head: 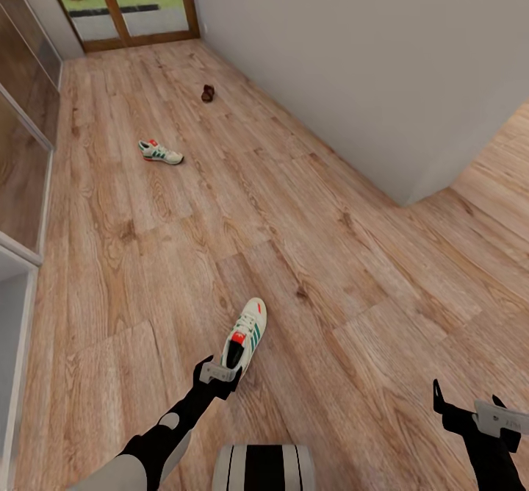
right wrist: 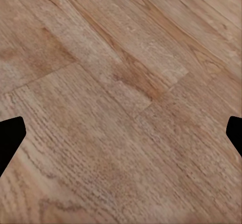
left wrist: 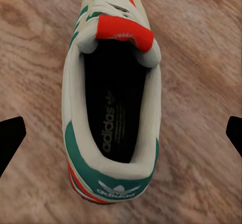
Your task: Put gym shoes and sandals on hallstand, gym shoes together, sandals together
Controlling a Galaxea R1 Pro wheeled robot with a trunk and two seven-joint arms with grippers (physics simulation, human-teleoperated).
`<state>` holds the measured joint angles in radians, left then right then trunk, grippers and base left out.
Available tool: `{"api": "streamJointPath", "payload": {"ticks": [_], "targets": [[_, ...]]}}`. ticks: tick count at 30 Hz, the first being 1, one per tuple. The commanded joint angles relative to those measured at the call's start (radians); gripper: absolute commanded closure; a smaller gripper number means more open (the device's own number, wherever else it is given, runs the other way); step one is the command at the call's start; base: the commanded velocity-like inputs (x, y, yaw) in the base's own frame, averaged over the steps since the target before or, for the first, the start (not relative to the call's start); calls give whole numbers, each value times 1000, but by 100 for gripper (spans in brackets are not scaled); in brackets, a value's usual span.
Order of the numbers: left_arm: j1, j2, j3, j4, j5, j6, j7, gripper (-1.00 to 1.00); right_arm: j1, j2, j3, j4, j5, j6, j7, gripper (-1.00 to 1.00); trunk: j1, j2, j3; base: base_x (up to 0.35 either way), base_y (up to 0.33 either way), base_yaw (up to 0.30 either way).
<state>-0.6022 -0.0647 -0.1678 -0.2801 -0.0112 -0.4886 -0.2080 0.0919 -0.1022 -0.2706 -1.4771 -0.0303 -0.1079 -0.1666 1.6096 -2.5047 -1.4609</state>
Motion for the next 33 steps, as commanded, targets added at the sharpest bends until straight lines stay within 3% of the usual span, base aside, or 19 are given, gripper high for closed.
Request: {"api": "streamJointPath", "payload": {"ticks": [1, 33], "targets": [[-1, 0, 1, 1, -1, -3, -2, -100, 1, -1, 1, 0, -3, -3, -3, -100, 0, 0, -1, 0, 0, 0], [-1, 0, 2, 1, -1, -3, -2, -100, 0, -1, 1, 0, -3, -4, -4, -100, 0, 0, -4, 33, 0, 0]]}}
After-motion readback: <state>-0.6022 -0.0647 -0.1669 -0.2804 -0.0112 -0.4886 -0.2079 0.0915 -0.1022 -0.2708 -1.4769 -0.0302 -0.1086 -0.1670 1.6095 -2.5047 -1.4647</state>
